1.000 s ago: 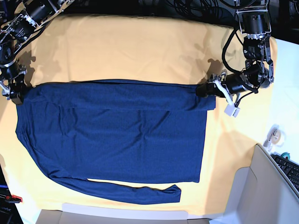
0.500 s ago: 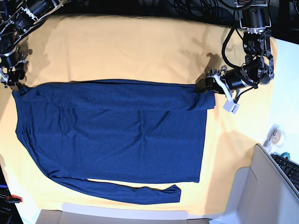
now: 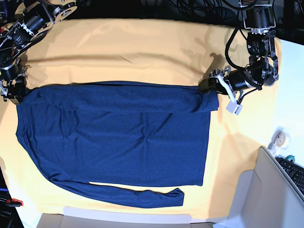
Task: Fold the T-shirt properly
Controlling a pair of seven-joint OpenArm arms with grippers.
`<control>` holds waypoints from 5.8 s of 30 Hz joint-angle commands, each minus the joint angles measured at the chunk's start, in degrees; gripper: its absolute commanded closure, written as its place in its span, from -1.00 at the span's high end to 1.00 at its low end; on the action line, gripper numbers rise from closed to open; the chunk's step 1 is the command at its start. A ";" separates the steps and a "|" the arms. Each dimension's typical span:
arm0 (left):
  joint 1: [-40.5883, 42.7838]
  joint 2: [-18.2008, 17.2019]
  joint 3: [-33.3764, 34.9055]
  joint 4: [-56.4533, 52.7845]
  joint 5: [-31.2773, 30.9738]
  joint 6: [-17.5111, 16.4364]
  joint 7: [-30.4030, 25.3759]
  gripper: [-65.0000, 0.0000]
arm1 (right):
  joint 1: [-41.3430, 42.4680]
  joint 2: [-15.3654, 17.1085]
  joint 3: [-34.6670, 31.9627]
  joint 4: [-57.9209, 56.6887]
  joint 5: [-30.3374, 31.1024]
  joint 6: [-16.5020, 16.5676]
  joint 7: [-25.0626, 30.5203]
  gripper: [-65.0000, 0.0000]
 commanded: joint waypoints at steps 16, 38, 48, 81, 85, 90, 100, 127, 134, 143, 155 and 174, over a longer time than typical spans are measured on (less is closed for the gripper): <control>-0.39 -0.82 -0.55 1.08 -1.14 -0.13 -0.51 -0.39 | 4.71 -0.85 -0.61 -0.56 -1.26 0.39 -0.19 0.05; -0.83 -0.82 -0.55 1.08 -1.05 -0.04 2.48 -0.39 | 6.29 -1.91 -0.52 -0.64 -5.83 0.13 -0.10 -0.09; -1.09 -0.82 -0.55 0.55 -0.88 0.14 2.74 -0.31 | 5.59 -2.08 -0.70 -0.73 -5.83 0.22 -0.54 -1.00; -9.18 -2.05 0.06 -13.16 -0.79 6.55 2.22 -0.03 | 4.01 -2.00 -0.70 -0.73 -5.48 0.22 -0.54 -1.00; -9.27 -1.96 0.06 -13.16 -0.79 6.55 2.57 -0.03 | 3.92 -2.00 -0.70 -0.73 -5.48 0.22 -0.54 -1.00; -11.02 -2.40 -0.46 -12.99 -0.79 6.64 2.39 -0.03 | 3.92 -2.00 -0.61 -0.73 -5.48 0.22 -0.54 -1.00; -12.25 -2.32 -0.03 -12.99 -0.88 12.71 2.13 -0.02 | 3.92 -1.91 -0.61 -0.73 -5.48 0.22 -0.54 -1.00; -12.78 1.73 0.15 -13.07 11.61 12.62 0.63 -0.01 | 3.83 -2.00 -0.61 -0.73 -5.48 0.22 -0.54 -1.00; -13.13 3.31 0.15 -12.90 11.34 12.44 2.83 -0.01 | 3.83 -2.00 -0.61 -0.73 -5.48 0.22 -0.54 -1.00; -13.22 3.31 2.96 -12.81 11.17 12.44 2.92 -0.02 | 3.83 -2.00 -0.61 -0.73 -5.57 0.22 -0.54 -1.00; -13.22 3.22 2.44 -12.81 11.08 8.84 3.01 -0.77 | 3.13 -2.00 -0.61 -0.73 -5.65 0.22 -0.54 -1.00; -11.20 0.50 -4.24 4.69 11.08 8.66 10.74 -1.00 | 0.93 -1.47 -0.26 3.22 -3.28 0.39 -4.32 -1.00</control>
